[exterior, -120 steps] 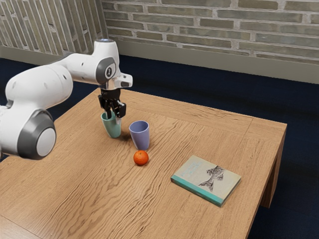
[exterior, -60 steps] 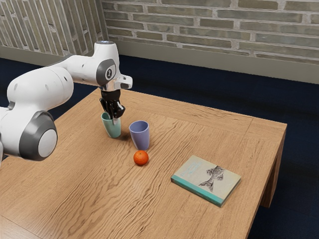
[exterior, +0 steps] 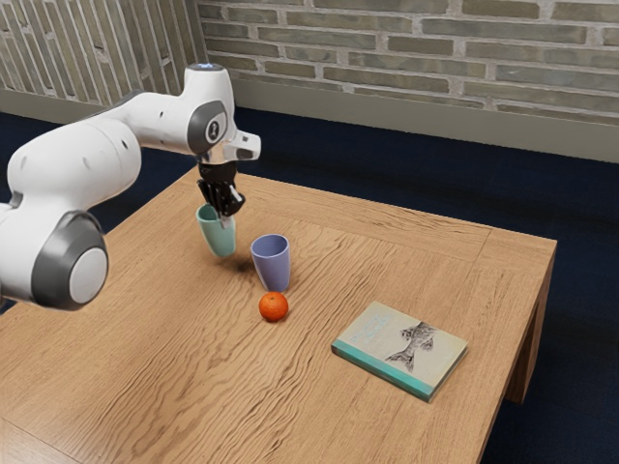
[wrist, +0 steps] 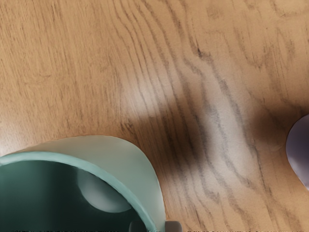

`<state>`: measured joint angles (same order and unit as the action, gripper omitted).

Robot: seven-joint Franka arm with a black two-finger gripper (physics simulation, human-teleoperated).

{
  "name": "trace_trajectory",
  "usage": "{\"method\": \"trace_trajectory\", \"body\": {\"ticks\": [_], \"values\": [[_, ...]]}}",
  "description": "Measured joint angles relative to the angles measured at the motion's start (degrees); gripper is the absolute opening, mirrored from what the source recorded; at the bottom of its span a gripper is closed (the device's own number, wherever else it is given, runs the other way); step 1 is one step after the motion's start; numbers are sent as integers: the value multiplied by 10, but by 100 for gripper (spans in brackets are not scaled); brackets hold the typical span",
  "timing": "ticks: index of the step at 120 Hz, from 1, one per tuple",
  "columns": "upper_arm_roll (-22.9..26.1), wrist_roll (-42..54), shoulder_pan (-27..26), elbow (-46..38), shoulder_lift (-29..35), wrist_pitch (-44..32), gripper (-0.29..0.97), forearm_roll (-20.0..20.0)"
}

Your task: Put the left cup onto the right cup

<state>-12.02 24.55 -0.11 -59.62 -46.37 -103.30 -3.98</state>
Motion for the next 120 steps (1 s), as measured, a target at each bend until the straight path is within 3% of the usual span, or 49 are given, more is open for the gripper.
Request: {"method": "trace_trajectory", "body": {"ticks": [57,120], "values": [[-35,0,-80,-30,90,27,-11,4],[-39,-6,-145,-72,138,43,-11,4]]}}
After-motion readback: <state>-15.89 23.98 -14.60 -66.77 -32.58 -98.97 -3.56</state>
